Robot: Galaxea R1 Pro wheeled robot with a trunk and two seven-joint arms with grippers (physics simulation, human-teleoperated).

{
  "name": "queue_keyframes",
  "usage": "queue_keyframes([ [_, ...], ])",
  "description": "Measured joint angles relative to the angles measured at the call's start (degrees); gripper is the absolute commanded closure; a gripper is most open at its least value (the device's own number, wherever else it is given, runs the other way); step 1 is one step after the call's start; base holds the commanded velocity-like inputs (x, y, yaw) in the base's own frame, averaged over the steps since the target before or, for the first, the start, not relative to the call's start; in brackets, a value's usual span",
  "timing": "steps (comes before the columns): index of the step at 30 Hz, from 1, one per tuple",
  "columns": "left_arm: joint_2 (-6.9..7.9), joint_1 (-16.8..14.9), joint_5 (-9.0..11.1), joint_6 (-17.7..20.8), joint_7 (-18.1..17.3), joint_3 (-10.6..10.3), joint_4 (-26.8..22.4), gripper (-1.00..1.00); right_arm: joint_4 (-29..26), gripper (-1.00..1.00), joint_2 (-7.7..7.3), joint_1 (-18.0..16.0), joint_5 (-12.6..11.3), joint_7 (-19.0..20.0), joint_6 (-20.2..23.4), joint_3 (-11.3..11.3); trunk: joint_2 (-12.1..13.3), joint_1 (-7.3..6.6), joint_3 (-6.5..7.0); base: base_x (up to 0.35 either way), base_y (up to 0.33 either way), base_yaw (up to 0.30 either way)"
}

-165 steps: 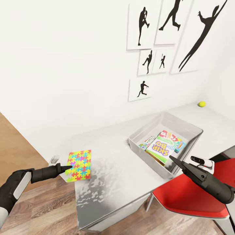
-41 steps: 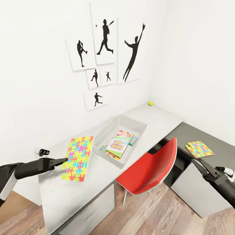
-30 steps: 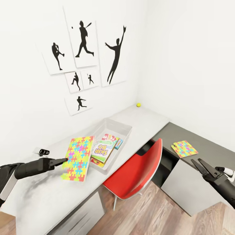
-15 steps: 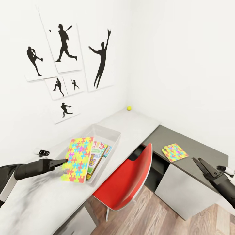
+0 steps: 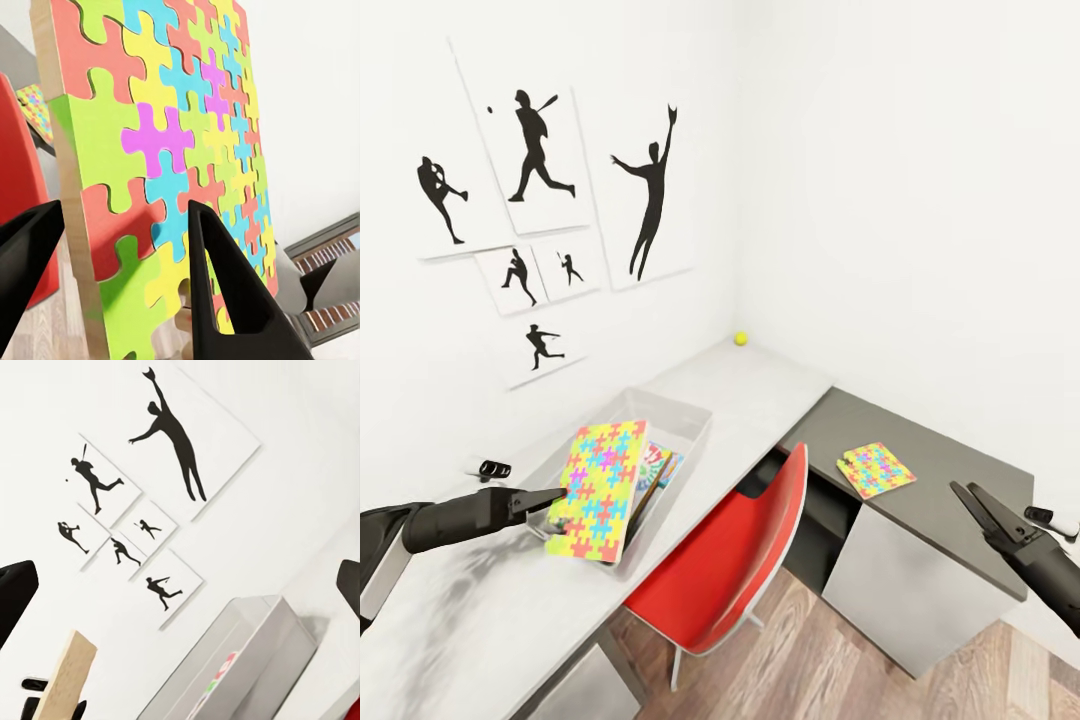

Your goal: Put all the toys in the child's room - the three board games (two on the bed and one on the table), the two jigsaw puzzles on the table, and the tennis ball on the table - inside the toy box on the table in the child's room.

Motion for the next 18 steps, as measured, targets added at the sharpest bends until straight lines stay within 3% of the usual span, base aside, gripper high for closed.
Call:
queue_keyframes([
  [18,0.35,0.0,-0.1,0.0,0.1,0.1,0.0,1.00,-0.2,-1.00,0.00,0.0,0.0,0.1,-0.3,0.0,0.0,0.00,1.67,0.000,0.000,-0.001],
])
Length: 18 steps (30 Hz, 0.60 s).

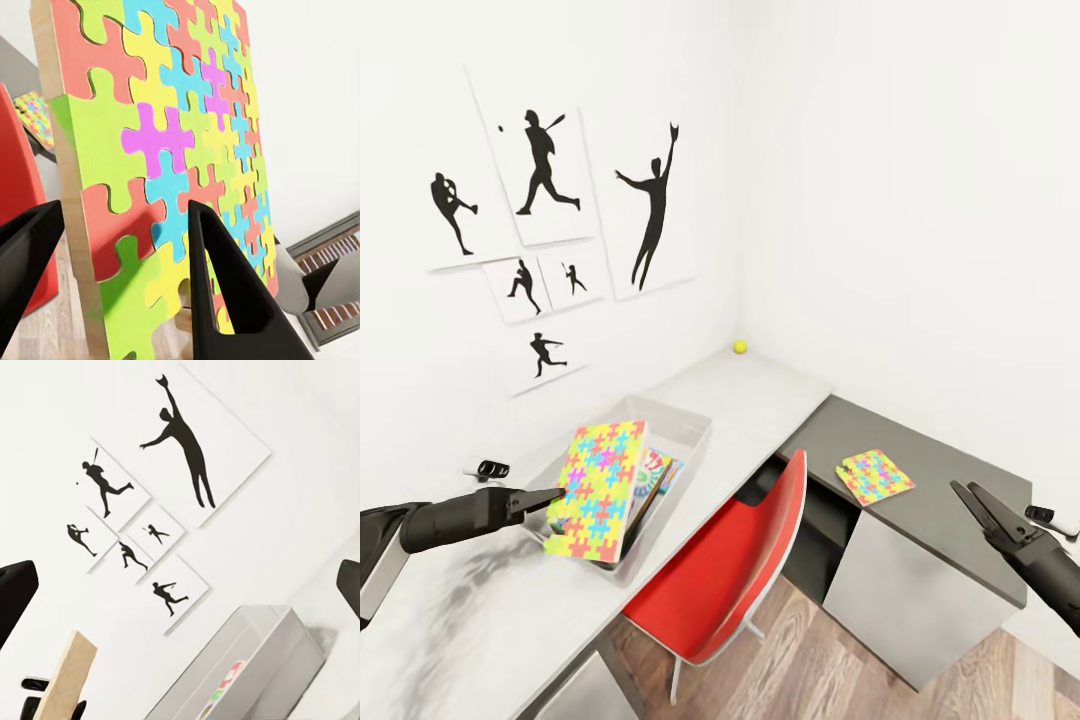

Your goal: Put all the toys in the child's room - the three board games (two on the bed and one on the table), the two jigsaw puzzles on the table, and the tennis ball on the table - inside the toy box on the table in the child's room.

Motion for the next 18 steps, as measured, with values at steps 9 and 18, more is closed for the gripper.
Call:
queue_keyframes([
  [9,0.02,0.0,0.0,0.0,0.0,0.0,0.1,1.00,0.0,-1.00,0.00,0.0,0.0,0.0,-0.2,0.0,0.0,0.00,0.84,0.000,0.000,0.000],
  [18,0.02,0.0,0.0,0.0,0.1,0.0,0.1,1.00,0.0,-1.00,0.00,0.0,0.0,0.1,-0.2,0.0,0.0,0.00,1.68,0.001,0.000,0.000],
])
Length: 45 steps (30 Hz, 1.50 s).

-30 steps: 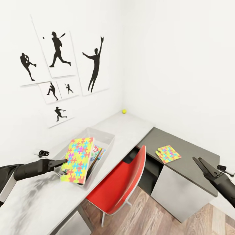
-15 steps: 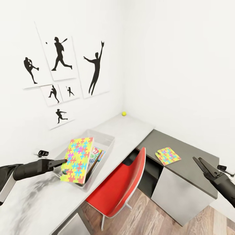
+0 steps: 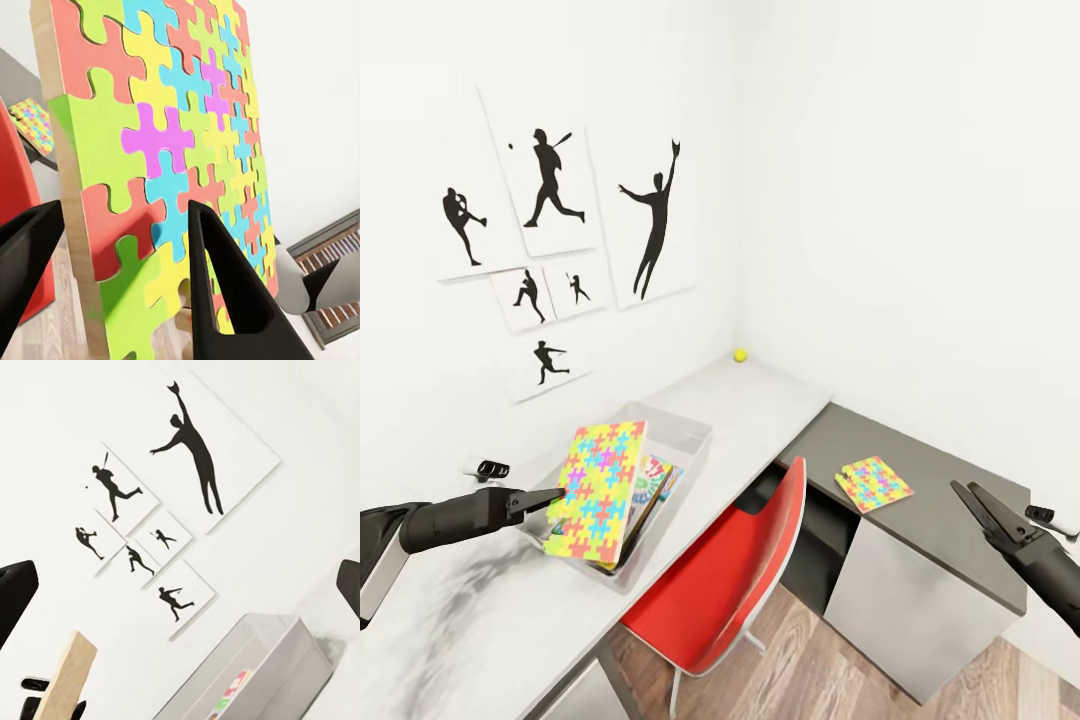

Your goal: Put all the toys in the child's room - the three board games (two on the bed and one on the table), the two jigsaw puzzles on the table, and the tennis ball on the table - inside the toy box on the table in the child's room.

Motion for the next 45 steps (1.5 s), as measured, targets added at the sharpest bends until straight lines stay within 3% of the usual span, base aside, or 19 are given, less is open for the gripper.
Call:
queue_keyframes([
  [23,-0.39,0.0,-0.1,0.0,0.2,-0.1,0.0,1.00,-0.2,-1.00,0.01,0.0,0.0,0.2,-0.1,0.0,0.0,-0.01,2.14,0.102,-0.076,0.010],
  [40,-0.43,0.0,-0.1,0.1,0.4,-0.1,0.3,1.00,-0.3,-1.00,0.00,0.0,0.0,0.1,0.0,0.0,0.0,0.00,2.40,0.079,-0.051,0.040],
  [45,-0.37,0.0,-2.4,0.2,1.8,0.1,0.3,1.00,-0.3,-1.00,0.00,0.0,0.0,0.0,0.0,0.0,0.0,0.00,2.68,0.004,-0.003,0.187],
])
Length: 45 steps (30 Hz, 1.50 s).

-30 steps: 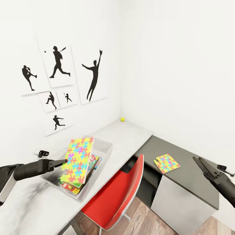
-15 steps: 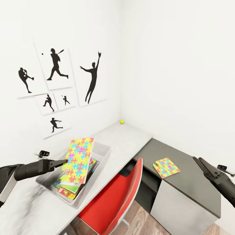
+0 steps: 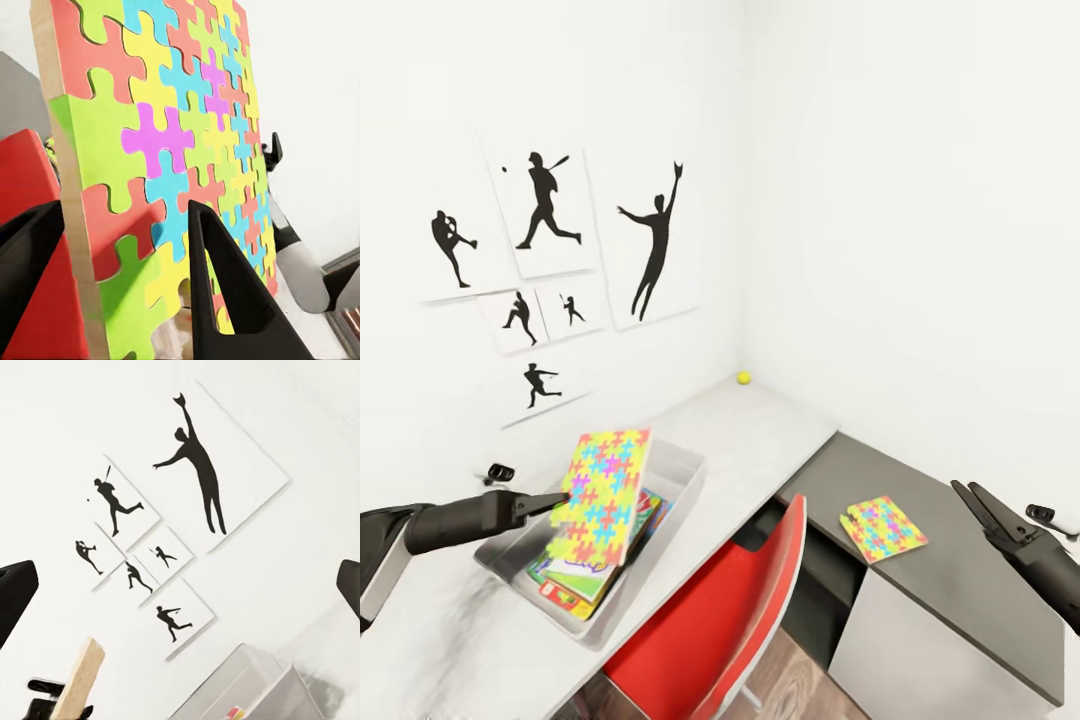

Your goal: Put all the toys in the child's room - the three board games (two on the bed and one on the table), the two jigsaw puzzles on the table, and the tennis ball on the table - inside the toy box on the table in the child's room.

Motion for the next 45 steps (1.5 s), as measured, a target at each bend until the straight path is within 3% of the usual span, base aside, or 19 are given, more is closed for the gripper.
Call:
queue_keyframes([
  [3,0.19,-0.4,-4.4,0.0,2.2,0.3,0.7,1.00,0.0,-1.00,0.00,0.0,0.0,-0.1,0.0,0.0,0.0,0.00,0.08,0.001,0.000,0.057],
  [6,0.09,-2.9,-13.3,0.2,7.0,0.5,1.8,1.00,0.1,-1.00,0.00,0.0,0.0,0.0,-0.1,-0.1,0.0,0.00,0.10,0.000,0.000,0.013],
  [7,0.02,-3.7,-14.6,0.3,7.5,0.4,2.0,1.00,0.1,-1.00,0.00,0.0,0.0,0.0,-0.1,-0.1,0.0,0.00,0.10,0.000,0.000,0.006],
  [9,-0.30,-7.4,-19.0,0.5,9.1,0.2,2.5,1.00,0.1,-1.00,0.00,0.0,0.0,0.0,-0.1,-0.1,0.0,0.00,0.11,0.000,0.000,0.003],
  [18,-0.44,-13.8,-25.4,0.2,11.9,-1.0,4.2,1.00,0.1,-1.00,0.00,0.0,0.0,0.1,-0.1,-0.2,0.0,0.00,0.11,0.000,0.000,0.000],
  [23,-1.89,-15.2,-32.4,0.0,12.3,-2.4,4.5,1.00,0.1,-1.00,0.00,0.0,0.1,0.1,-0.1,-0.3,0.0,0.00,0.11,0.000,0.000,0.000],
  [25,-2.85,-15.3,-36.3,-0.3,12.4,-3.5,4.5,1.00,0.1,-1.00,0.00,0.0,0.1,0.1,-0.1,-0.3,0.0,0.00,0.10,0.000,0.000,0.000],
  [28,-3.96,-15.4,-40.4,-2.6,12.4,-4.6,4.5,1.00,0.2,-1.00,0.00,0.0,0.1,0.1,-0.1,-0.2,0.0,0.00,0.11,0.000,0.000,0.000],
  [31,-4.79,-15.4,-42.5,-4.9,12.4,-5.2,5.6,1.00,0.2,-1.00,0.00,0.0,0.1,0.1,-0.1,-0.2,0.0,0.00,0.11,0.000,0.000,0.000],
  [40,-5.03,-15.4,-44.0,-7.3,12.4,-5.4,7.9,1.00,0.1,-1.00,0.00,0.0,0.1,0.1,-0.1,-0.2,0.0,0.00,0.11,0.000,0.000,0.000],
  [45,-5.10,-15.4,-46.4,-8.3,12.4,-5.4,9.0,1.00,0.1,-1.00,0.00,0.0,0.1,0.1,-0.1,-0.2,0.0,0.00,0.11,0.000,0.000,0.000],
])
